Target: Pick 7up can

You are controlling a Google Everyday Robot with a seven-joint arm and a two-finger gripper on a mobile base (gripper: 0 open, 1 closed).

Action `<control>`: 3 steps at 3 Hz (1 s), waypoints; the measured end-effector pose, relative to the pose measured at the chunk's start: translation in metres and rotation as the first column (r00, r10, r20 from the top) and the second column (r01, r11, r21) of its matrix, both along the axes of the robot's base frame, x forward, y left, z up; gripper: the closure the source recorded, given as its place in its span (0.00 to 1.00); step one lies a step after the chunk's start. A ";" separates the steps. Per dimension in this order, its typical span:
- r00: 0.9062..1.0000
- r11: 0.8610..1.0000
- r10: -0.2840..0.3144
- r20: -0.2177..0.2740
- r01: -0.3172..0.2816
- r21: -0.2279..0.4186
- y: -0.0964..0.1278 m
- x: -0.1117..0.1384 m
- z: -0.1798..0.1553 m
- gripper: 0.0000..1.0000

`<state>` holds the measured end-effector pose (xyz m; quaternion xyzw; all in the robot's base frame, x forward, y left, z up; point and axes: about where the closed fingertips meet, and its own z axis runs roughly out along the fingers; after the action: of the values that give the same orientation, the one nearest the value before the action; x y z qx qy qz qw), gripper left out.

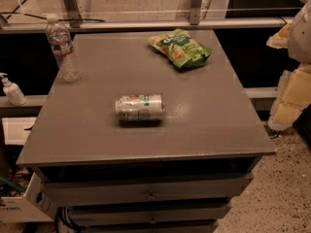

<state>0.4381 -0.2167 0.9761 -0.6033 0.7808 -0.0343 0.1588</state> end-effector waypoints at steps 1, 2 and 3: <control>1.000 1.000 0.000 0.000 0.000 0.000 0.000 0.000 0.000 0.00; 0.998 0.997 0.056 0.022 -0.057 0.046 0.024 0.013 -0.003 0.00; 0.989 0.984 0.139 0.049 -0.143 0.106 0.068 0.030 -0.005 0.00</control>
Offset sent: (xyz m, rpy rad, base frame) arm 0.0320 0.0572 -0.0126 0.1158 -0.0301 0.1407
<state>0.4682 -0.1489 0.9707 -0.6466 0.7334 0.0072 0.2095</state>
